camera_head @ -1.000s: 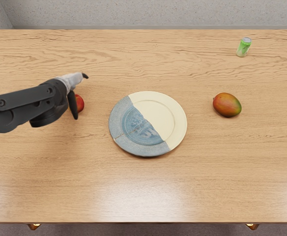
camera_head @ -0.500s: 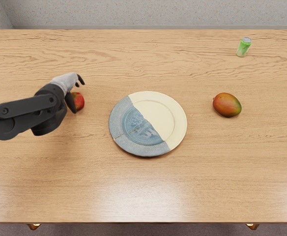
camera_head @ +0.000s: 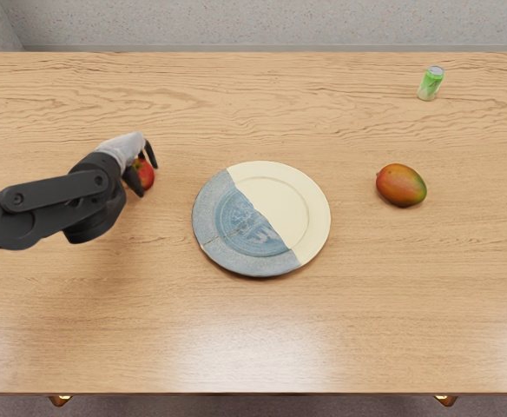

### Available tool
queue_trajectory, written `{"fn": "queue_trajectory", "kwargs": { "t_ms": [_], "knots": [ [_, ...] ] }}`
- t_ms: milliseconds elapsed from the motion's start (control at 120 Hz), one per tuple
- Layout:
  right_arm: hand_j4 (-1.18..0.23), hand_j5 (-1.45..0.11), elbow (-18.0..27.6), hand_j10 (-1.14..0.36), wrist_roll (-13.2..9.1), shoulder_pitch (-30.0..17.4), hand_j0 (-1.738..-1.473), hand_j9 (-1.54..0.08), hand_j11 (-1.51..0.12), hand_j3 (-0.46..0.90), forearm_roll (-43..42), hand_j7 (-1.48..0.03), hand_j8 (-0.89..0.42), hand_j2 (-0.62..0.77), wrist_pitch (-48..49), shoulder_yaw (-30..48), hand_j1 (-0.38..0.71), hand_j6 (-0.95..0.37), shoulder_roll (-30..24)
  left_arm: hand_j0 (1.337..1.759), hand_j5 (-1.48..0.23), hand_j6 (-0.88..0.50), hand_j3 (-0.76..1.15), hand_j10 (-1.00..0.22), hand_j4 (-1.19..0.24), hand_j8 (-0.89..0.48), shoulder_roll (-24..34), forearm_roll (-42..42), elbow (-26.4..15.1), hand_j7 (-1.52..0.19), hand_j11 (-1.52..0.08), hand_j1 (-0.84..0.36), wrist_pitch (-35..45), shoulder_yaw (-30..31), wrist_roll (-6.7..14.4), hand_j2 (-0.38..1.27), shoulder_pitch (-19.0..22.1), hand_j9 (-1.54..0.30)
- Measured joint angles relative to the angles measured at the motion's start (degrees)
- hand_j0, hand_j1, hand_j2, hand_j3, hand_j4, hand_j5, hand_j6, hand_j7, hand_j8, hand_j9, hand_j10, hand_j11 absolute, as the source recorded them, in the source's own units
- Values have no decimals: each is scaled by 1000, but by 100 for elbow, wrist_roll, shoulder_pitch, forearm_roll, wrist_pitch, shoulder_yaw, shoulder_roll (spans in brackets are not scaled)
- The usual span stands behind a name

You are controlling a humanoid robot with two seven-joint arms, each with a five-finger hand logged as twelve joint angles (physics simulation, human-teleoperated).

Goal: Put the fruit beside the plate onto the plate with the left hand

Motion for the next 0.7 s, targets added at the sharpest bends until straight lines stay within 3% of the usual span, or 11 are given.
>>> {"fn": "queue_trajectory", "kwargs": {
  "t_ms": [100,225,350,467,700],
  "knots": [
    [-15,-20,0,-15,0,0,-1658,-20,-20,0,0,-20,-15,-3,0,0,-331,-15,0,1652,-922,-423,0,-595,-679,-388,-2,-138,4,-925,-920,-296,-13,-17,2,289,-70,-921],
    [-15,-20,0,-15,0,0,-1658,-20,-20,0,0,-20,-15,-3,0,0,-331,-15,0,1651,-961,-404,0,-583,-669,-380,7,-851,1,-946,-945,-295,-131,-44,6,282,-489,-944],
    [-15,-20,-2,-15,0,0,-1658,-20,-20,0,0,-20,-15,-3,0,0,-331,-15,0,1650,-983,-402,0,-574,-662,-371,18,-1565,-1,-956,-959,-293,-704,-400,4,282,-560,-959],
    [-15,-20,0,-15,0,0,-1658,-20,-20,0,0,-20,-15,-3,0,0,-331,-15,0,1650,-1007,-410,0,-574,-664,-369,0,-1900,-3,-969,-961,-286,-1078,-640,7,271,-917,-970],
    [-15,-20,0,-15,0,0,-1658,-20,-20,0,0,-20,-15,-3,0,0,-331,-15,0,1651,-1021,-392,0,-555,-656,-348,-747,-2355,-18,-983,-971,-319,-2097,-877,-1,355,-1103,-976]
  ]
}}
